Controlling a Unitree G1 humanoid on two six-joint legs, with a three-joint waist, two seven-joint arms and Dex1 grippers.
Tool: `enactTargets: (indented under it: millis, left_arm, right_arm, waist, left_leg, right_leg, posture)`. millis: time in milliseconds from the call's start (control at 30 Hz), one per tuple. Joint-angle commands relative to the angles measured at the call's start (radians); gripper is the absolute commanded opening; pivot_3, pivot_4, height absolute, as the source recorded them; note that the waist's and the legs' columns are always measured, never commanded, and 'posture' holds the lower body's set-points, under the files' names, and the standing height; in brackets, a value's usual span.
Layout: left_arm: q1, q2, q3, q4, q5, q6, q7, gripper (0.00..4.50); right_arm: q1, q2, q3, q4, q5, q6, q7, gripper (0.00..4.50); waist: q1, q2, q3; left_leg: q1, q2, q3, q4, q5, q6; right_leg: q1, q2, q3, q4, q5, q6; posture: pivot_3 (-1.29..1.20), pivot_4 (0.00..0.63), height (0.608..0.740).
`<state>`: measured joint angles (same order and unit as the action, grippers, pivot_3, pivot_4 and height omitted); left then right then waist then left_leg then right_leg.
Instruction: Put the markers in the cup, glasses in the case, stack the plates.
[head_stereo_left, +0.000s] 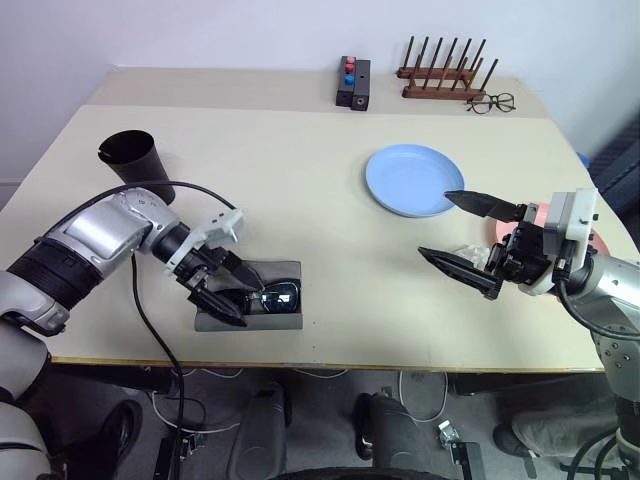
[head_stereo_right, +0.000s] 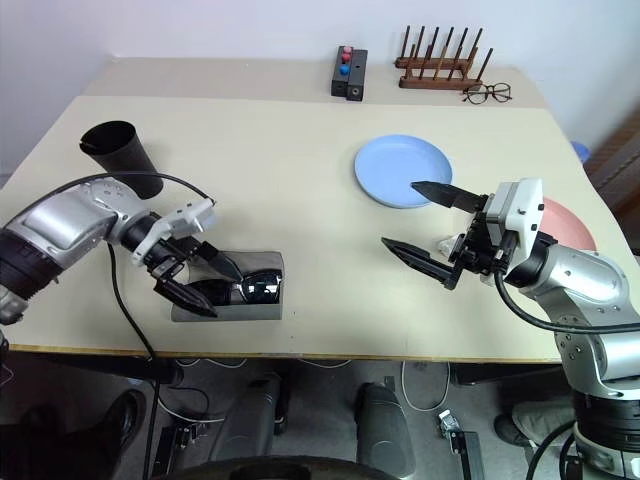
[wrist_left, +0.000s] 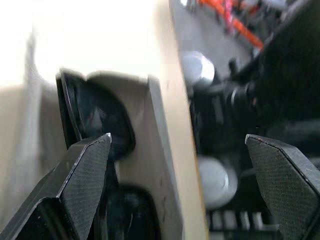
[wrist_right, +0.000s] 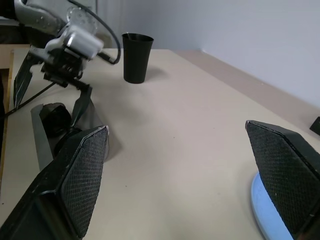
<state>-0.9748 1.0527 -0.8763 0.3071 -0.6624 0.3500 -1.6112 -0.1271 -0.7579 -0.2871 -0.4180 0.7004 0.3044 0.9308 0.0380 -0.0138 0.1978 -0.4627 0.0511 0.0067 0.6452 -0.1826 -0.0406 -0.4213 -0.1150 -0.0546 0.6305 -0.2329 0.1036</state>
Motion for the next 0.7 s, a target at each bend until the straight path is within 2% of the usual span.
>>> enactTargets:
  millis: [33,133,333,467,567,633,700]
  left_arm:
    - [-0.01,-0.028,0.064,0.076,0.021,-0.066,-0.003,4.47]
    - [-0.04,-0.064,0.136,0.139,-0.005,-0.061,-0.003,4.47]
    - [-0.116,-0.068,0.232,0.181,-0.062,0.024,-0.003,4.47]
    - [-0.179,-0.128,0.344,0.268,-0.028,0.061,-0.003,4.47]
    - [-0.219,-0.206,0.412,0.376,0.114,-0.044,0.065,3.6]
    - [-0.216,-0.246,0.42,0.446,0.239,-0.193,0.139,2.7]
    - [-0.205,-0.285,0.434,0.508,0.317,-0.261,0.183,1.67]
  right_arm:
    - [-0.017,0.0,-0.012,-0.031,0.01,0.002,-0.008,4.5]
    - [-0.019,0.001,-0.011,-0.035,0.009,0.005,-0.012,4.5]
    - [-0.022,0.001,-0.01,-0.039,0.007,0.009,-0.019,4.5]
    - [-0.025,0.003,-0.007,-0.04,0.007,0.009,-0.023,4.5]
    - [-0.03,0.004,-0.003,-0.036,0.006,0.008,-0.024,4.5]
    - [-0.035,0.005,0.0,-0.033,0.004,0.007,-0.024,4.5]
    - [-0.039,0.007,0.002,-0.031,0.002,0.007,-0.025,4.5]
  waist:
    - [0.003,0.0,0.0]
    - [0.002,0.0,0.0]
    - [0.0,0.0,0.0]
    - [0.001,0.0,0.0]
    - [0.002,0.0,0.0]
    - [0.001,0.0,0.0]
    - [0.001,0.0,0.0]
  left_leg:
    - [0.0,0.0,0.0,0.0,0.0,0.0]
    - [-0.001,0.0,0.0,0.001,0.0,0.0]
    - [-0.001,0.0,0.0,0.0,0.0,0.0]
    - [-0.001,0.0,0.0,0.0,0.0,0.0]
    - [-0.001,0.0,0.0,0.001,0.0,0.0]
    - [-0.001,0.0,0.0,0.001,0.0,0.0]
    - [-0.001,0.0,0.0,0.0,0.0,0.0]
  right_leg:
    - [0.0,0.0,0.0,0.0,0.0,0.0]
    - [0.0,0.0,0.0,-0.001,0.0,0.0]
    - [0.0,0.0,0.0,0.0,0.0,0.0]
    - [-0.001,0.0,0.0,0.0,0.0,0.0]
    - [0.0,0.0,0.0,0.0,0.0,0.0]
    - [0.0,0.0,0.0,-0.001,0.0,0.0]
    - [0.0,0.0,0.0,-0.001,0.0,0.0]
  posture:
    - [0.0,0.15,0.74]
    - [0.0,0.15,0.74]
    - [0.0,0.15,0.74]
    - [0.0,0.15,0.74]
    - [0.0,0.15,0.74]
    - [0.0,0.15,0.74]
    - [0.0,0.15,0.74]
